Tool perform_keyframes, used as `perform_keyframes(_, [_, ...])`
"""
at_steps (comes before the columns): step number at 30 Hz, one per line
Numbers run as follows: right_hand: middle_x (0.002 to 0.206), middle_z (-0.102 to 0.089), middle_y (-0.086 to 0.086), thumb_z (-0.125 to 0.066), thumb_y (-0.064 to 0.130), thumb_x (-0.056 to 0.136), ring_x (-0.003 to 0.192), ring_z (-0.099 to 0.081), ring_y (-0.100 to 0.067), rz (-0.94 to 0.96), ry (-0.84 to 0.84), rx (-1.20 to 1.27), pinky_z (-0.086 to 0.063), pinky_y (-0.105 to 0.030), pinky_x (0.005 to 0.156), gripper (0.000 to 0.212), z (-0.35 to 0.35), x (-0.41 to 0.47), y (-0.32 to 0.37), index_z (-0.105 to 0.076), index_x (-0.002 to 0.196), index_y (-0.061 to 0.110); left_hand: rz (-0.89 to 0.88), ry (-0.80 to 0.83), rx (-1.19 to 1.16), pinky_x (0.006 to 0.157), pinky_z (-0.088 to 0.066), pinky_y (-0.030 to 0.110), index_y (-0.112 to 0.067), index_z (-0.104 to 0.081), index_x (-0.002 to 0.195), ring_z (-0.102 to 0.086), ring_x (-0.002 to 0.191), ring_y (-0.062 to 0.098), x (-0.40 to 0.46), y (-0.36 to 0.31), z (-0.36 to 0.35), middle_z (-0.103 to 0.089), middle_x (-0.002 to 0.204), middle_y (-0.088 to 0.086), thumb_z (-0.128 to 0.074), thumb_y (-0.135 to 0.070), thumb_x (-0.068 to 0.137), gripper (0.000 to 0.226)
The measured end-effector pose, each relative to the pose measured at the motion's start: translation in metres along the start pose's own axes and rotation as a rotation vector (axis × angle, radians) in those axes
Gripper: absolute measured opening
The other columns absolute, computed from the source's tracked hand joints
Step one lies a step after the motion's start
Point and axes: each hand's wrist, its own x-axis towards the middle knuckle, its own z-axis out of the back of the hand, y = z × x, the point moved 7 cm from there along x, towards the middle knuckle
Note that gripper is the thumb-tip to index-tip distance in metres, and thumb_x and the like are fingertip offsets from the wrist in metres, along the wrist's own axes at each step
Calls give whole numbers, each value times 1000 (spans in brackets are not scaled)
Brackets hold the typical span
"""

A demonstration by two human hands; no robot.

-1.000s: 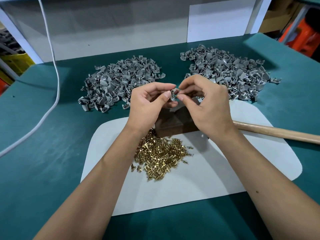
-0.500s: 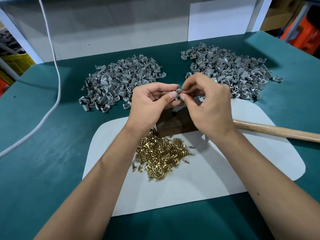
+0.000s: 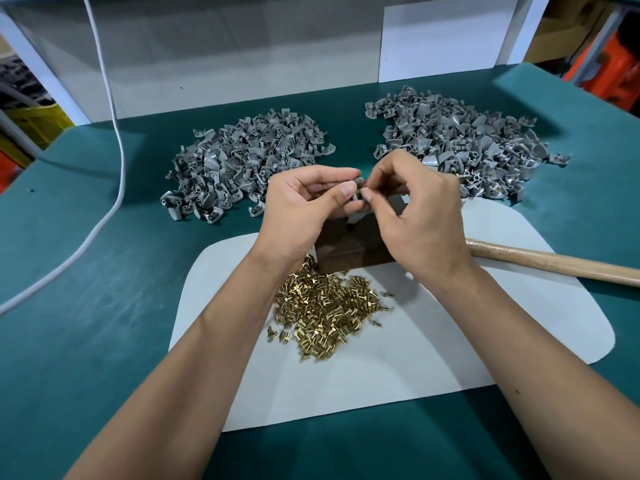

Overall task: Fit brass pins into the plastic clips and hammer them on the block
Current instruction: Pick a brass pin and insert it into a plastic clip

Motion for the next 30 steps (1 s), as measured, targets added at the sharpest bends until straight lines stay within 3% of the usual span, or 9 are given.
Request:
perform_keyframes(6, [89, -72, 2, -74, 3, 88, 86, -69, -5, 29, 0, 0, -56, -19, 81, 11, 4, 3, 1, -70, 97, 7, 23, 1, -36, 76, -62, 27, 1, -72, 110, -76, 77, 24, 1, 0, 2, -78, 91, 14, -66, 5, 93, 18])
perform_keyframes(10, [94, -75, 0, -73, 5, 89, 87, -69, -8, 48, -2, -34, -55, -21, 84, 11, 4, 2, 3, -75, 100, 7, 27, 10, -35, 75, -62, 26, 2, -72, 110, -76, 77, 23, 1, -1, 2, -78, 92, 15, -66, 5, 93, 18])
perform_keyframes(12, [94, -75, -1, -73, 7, 90, 87, -68, -11, 59, -4, -52, -55, -23, 84, 10, 4, 2, 3, -77, 100, 7, 30, 13, -36, 75, -62, 26, 2, -72, 110, -76, 77, 23, 1, 0, 2, -78, 91, 15, -66, 4, 94, 18])
perform_keyframes(19, [90, -68, -3, -75, 7, 89, 83, -60, -11, 41, 22, -49, -44, -14, 77, 5, 2, 4, -1, -76, 93, 8, 12, 14, 12, 76, -63, 29, 2, -72, 111, -76, 77, 25, 1, -1, 3, -77, 92, 15, -64, 1, 97, 16])
perform_keyframes(23, [90, -66, -3, -71, 5, 90, 83, -58, -12, 6, 29, -45, -42, -12, 76, 3, 1, 3, -4, -73, 92, 6, -65, -42, 112, 83, -62, 35, 0, -71, 116, -75, 92, 28, -2, -4, 2, -75, 105, 17, -60, 3, 99, 21])
perform_keyframes(27, [90, -64, -2, -68, 5, 92, 82, -55, -9, -43, 17, -18, -39, -9, 76, 3, 4, 5, -8, -71, 93, 4, -141, -11, 244, 93, -60, 39, -1, -69, 122, -75, 100, 26, -5, -9, -4, -74, 114, 15, -73, 12, 85, 39])
perform_keyframes(30, [90, -63, -1, -67, 4, 92, 83, -55, -10, -40, 37, -9, -39, -10, 76, 3, 3, 5, -9, -70, 92, 4, -136, 8, 214, 90, -61, 35, -2, -70, 119, -76, 95, 23, -4, -9, -5, -77, 107, 13, -79, 11, 79, 43])
